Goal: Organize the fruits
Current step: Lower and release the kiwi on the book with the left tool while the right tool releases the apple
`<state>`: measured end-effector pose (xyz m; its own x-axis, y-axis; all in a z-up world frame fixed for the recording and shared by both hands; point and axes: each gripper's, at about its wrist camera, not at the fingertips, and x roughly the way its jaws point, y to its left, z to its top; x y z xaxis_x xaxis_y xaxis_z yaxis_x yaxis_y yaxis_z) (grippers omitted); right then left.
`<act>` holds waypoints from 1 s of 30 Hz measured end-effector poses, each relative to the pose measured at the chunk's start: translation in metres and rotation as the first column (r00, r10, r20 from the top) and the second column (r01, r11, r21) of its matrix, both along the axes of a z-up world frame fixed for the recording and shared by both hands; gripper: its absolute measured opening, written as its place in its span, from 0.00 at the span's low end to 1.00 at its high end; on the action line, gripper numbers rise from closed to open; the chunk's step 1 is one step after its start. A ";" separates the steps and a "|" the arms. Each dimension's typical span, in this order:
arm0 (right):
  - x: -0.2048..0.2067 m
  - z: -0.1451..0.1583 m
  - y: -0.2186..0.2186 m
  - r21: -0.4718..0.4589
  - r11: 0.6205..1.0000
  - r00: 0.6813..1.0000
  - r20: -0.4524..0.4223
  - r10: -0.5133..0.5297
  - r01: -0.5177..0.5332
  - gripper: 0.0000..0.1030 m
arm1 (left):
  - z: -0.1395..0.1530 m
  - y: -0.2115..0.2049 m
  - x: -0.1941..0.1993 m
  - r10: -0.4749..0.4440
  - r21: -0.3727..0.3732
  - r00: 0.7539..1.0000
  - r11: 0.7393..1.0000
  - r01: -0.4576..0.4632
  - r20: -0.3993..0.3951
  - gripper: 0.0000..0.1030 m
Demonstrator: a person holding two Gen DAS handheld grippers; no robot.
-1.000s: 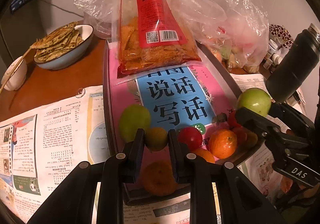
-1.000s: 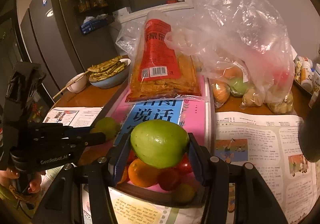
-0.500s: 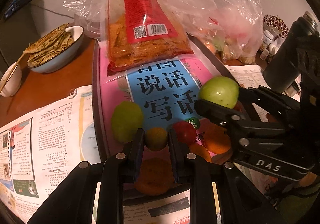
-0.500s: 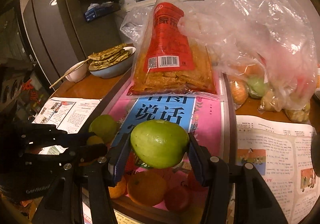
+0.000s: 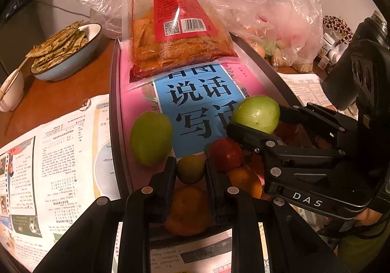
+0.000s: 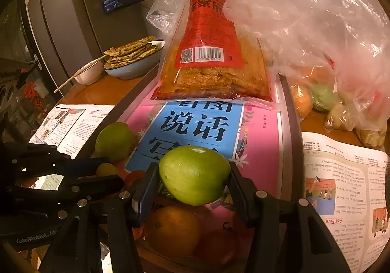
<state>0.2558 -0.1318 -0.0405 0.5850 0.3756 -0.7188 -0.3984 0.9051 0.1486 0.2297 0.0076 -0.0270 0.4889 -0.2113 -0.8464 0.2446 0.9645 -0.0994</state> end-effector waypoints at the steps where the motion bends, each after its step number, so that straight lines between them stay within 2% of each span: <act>1: -0.001 0.000 0.000 0.000 1.000 1.000 0.001 -0.002 0.002 0.54 | 0.000 0.001 0.000 0.001 -0.005 1.000 1.000 -0.001 0.000 0.23; 7: -0.002 0.007 0.000 0.039 0.999 1.000 0.025 -0.005 0.004 0.54 | -0.002 0.001 0.001 -0.012 -0.003 1.000 1.000 0.012 0.003 0.23; 15: 0.003 0.007 0.000 0.039 0.999 1.000 0.031 0.005 -0.006 0.54 | -0.002 -0.003 0.005 -0.020 0.018 1.000 1.000 0.020 0.008 0.23; 30: 0.006 -0.003 0.002 0.014 1.000 1.000 0.014 0.022 -0.022 0.54 | -0.002 -0.001 0.003 0.001 0.015 1.000 1.000 -0.001 0.010 0.23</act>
